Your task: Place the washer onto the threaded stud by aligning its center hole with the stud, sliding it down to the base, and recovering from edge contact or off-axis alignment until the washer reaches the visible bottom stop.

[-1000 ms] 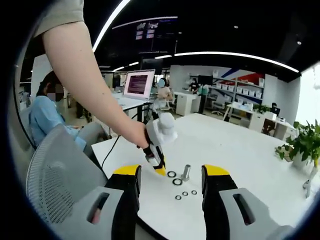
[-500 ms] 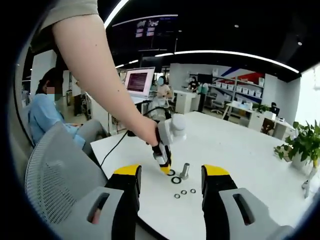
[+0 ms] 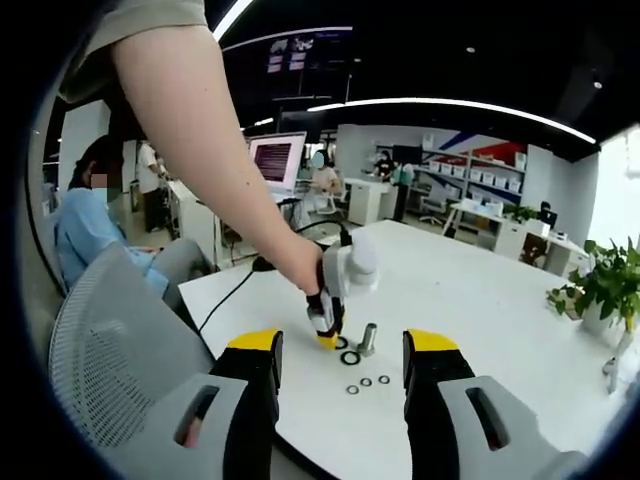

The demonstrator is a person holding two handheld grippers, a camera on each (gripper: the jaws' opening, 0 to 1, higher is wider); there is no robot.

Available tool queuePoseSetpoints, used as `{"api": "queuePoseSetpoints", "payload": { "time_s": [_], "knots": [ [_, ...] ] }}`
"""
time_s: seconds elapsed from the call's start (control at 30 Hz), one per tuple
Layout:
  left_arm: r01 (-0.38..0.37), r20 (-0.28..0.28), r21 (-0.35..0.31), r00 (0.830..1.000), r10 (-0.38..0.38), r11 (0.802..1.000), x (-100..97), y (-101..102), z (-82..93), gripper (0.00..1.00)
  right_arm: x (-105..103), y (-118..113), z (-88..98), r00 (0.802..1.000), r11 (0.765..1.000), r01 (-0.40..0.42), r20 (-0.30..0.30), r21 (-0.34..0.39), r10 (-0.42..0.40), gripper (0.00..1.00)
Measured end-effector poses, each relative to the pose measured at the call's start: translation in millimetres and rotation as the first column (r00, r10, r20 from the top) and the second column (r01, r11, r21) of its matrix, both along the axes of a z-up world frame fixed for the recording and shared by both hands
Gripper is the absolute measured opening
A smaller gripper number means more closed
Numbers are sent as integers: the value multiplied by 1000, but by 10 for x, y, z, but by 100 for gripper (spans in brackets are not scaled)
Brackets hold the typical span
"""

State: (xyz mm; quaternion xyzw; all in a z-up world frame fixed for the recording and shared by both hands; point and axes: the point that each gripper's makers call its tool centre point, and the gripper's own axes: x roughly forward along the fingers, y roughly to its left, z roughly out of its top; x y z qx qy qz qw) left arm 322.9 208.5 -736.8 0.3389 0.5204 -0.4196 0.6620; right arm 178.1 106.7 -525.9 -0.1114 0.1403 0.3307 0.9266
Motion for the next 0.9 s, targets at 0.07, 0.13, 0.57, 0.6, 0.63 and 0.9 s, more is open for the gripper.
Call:
{"api": "queuePoseSetpoints", "payload": {
  "time_s": [0.07, 0.13, 0.57, 0.6, 0.63, 0.9],
  "knots": [
    [55, 2, 32, 999, -55, 998, -7, 15, -21, 25, 0, -3, -2, 1000, 1000, 1, 0, -1, -1, 51],
    [97, 3, 49, 995, -97, 994, -27, 2, -24, 25, 4, -13, -3, 1000, 1000, 5, -1, 1, -5, 51],
    [194, -14, 100, 981, -194, 976, -10, 0, -28, 24, 29, -64, 6, 1000, 999, 29, -6, 15, -29, 51],
    [201, -10, 99, 980, -201, 975, -9, -5, -27, 24, 32, -70, 8, 999, 999, 32, -5, 17, -32, 51],
    [205, -10, 100, 979, -205, 974, -6, -1, -31, 24, 35, -76, 13, 999, 999, 36, -5, 21, -35, 51],
    [270, -9, 132, 962, -271, 954, -2, 18, -47, 24, 83, -162, 47, 997, 996, 77, -3, 45, -77, 51]
  ]
}}
